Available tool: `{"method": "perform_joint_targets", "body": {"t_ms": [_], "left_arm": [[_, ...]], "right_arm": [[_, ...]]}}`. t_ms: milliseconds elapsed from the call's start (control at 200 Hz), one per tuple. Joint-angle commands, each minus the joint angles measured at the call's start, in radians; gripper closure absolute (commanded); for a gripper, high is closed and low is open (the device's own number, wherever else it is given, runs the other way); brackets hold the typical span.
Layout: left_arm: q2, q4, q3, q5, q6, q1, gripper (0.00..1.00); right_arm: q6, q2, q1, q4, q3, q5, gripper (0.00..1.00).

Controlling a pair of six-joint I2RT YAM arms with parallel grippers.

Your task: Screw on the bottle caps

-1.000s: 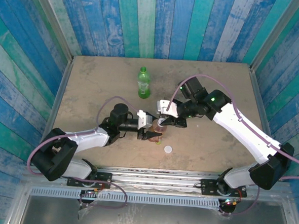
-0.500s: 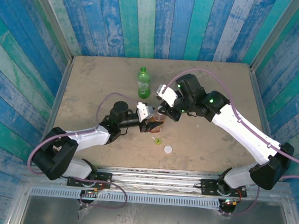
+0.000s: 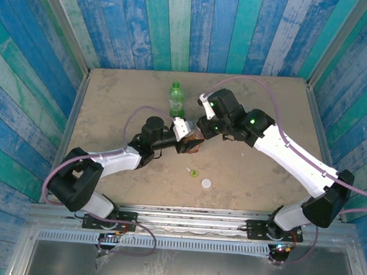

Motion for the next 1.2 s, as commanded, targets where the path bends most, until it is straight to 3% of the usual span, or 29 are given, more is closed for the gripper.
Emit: {"method": "perform_joint_targets", "body": {"t_ms": [0,190,355,481,631,831,1192], "left_arm": [[-0.008,0.082,0.013,0.037,0.033,-0.008,0.40],[-0.053,0.012,-0.049,0.152,0.066,0.025,0.39],[-0.098,-0.080,-0.065,0.309,0.188,0.033,0.39],[-0.117,-0.239,-0.016,0.425,0.272,0.034,0.40],[-0.131,-0.357,0.021,0.518,0.351,0.035,0.40],[-0.141,-0.368,0.022,0.569,0.368,0.035,0.41],[-0.139,-0.371,0.026,0.562,0.370,0.035,0.41]], "right_arm": [[-0.119,0.003,0.024,-0.067,0.035,-0.082,0.62],[-0.368,-0.106,0.022,-0.046,0.030,-0.155,0.47],[-0.611,-0.207,0.022,-0.051,-0.048,-0.245,0.45],[-0.825,-0.264,0.024,-0.132,-0.073,-0.413,0.44],[-1.011,-0.250,0.024,-0.247,-0.049,-0.433,0.41],[-1.077,-0.195,0.024,-0.292,-0.010,-0.461,0.43],[-1.102,-0.091,0.026,-0.290,0.014,-0.488,0.57]]}}
